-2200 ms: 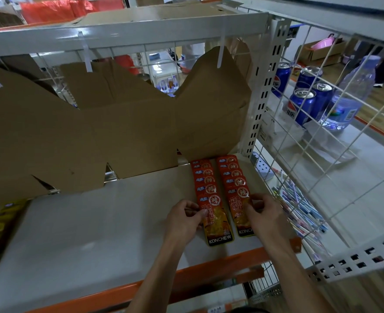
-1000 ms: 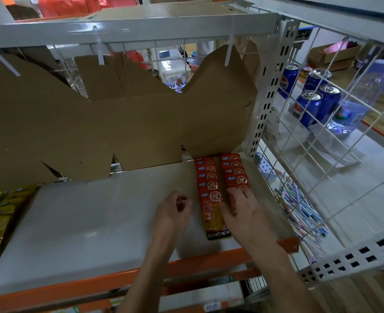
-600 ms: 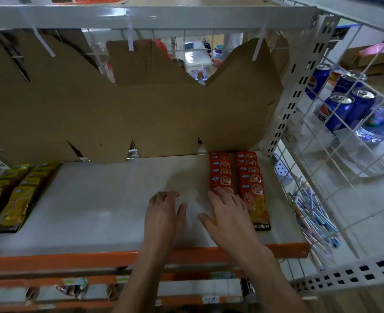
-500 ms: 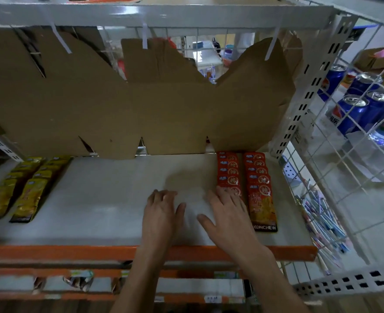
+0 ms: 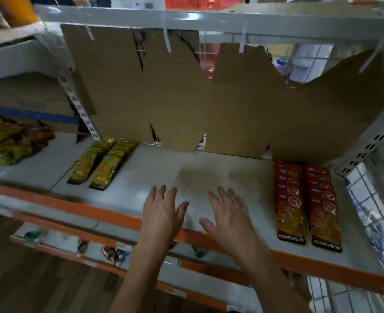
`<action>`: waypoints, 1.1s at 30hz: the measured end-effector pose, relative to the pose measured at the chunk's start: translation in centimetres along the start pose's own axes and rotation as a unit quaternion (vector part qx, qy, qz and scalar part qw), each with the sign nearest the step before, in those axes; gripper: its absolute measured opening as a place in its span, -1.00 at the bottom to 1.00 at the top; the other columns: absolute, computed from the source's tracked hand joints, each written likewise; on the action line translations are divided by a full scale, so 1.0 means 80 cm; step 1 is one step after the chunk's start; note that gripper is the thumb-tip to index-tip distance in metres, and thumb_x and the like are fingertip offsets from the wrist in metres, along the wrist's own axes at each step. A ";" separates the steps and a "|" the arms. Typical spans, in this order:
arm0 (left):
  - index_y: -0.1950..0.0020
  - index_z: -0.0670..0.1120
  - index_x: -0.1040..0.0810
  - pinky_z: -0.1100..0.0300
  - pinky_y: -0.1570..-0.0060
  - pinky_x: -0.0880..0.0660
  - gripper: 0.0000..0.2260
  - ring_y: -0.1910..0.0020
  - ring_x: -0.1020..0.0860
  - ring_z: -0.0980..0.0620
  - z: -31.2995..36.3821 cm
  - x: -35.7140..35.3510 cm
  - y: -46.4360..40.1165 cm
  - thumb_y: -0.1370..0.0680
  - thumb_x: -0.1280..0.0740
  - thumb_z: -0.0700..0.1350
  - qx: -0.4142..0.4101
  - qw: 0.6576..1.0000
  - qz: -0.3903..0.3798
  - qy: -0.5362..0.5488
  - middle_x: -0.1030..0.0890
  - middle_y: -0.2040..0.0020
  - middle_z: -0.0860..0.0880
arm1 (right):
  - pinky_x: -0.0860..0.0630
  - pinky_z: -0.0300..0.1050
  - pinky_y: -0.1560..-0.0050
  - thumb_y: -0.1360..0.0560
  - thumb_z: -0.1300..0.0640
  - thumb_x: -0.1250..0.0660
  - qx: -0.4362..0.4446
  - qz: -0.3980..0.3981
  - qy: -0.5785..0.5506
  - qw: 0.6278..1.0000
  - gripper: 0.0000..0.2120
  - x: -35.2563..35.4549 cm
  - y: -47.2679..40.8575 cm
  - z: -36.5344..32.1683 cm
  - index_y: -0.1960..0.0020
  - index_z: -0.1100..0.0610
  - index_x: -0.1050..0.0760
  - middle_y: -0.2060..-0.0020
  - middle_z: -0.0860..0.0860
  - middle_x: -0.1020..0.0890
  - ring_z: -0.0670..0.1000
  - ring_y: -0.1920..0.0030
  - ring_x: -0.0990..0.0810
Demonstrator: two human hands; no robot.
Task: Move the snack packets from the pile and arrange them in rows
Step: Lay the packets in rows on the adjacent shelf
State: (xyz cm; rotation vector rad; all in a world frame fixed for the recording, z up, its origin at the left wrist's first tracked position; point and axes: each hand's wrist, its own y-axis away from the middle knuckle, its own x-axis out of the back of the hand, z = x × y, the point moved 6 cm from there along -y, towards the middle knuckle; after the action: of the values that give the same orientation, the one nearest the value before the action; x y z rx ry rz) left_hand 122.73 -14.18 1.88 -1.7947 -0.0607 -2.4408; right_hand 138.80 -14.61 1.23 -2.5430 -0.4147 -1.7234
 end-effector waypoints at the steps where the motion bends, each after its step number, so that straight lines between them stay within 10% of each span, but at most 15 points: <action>1: -0.53 -0.05 -0.31 0.04 -0.55 -0.02 -0.48 -0.56 -0.17 -0.10 -0.017 0.005 0.001 -0.64 -0.15 0.18 0.007 1.000 0.001 -0.002 -0.31 -0.54 -0.14 | 0.15 0.08 -0.56 -0.60 -0.19 -0.16 0.004 -0.001 -0.003 1.000 -0.30 -0.006 -0.003 -0.015 -0.61 0.02 0.04 -0.61 0.05 0.05 0.10 -0.59 0.14; 33: -0.54 0.05 -0.28 -0.05 -0.52 -0.15 -0.43 -0.58 -0.10 -0.12 -0.537 0.145 0.138 -0.59 -0.18 0.26 0.315 0.944 0.100 -0.006 -0.28 -0.56 -0.04 | -0.17 0.11 -0.51 -0.54 -0.19 -0.25 0.320 -0.075 0.034 0.944 -0.34 -0.223 -0.087 -0.534 -0.56 0.02 -0.19 -0.53 0.07 -0.25 0.17 -0.53 -0.19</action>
State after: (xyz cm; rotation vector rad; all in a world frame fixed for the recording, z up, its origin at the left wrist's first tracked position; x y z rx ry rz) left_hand 79.81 -30.11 -0.27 -1.4398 -0.5599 -1.9553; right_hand 92.24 -19.24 0.32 -2.0156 -0.9964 -1.3947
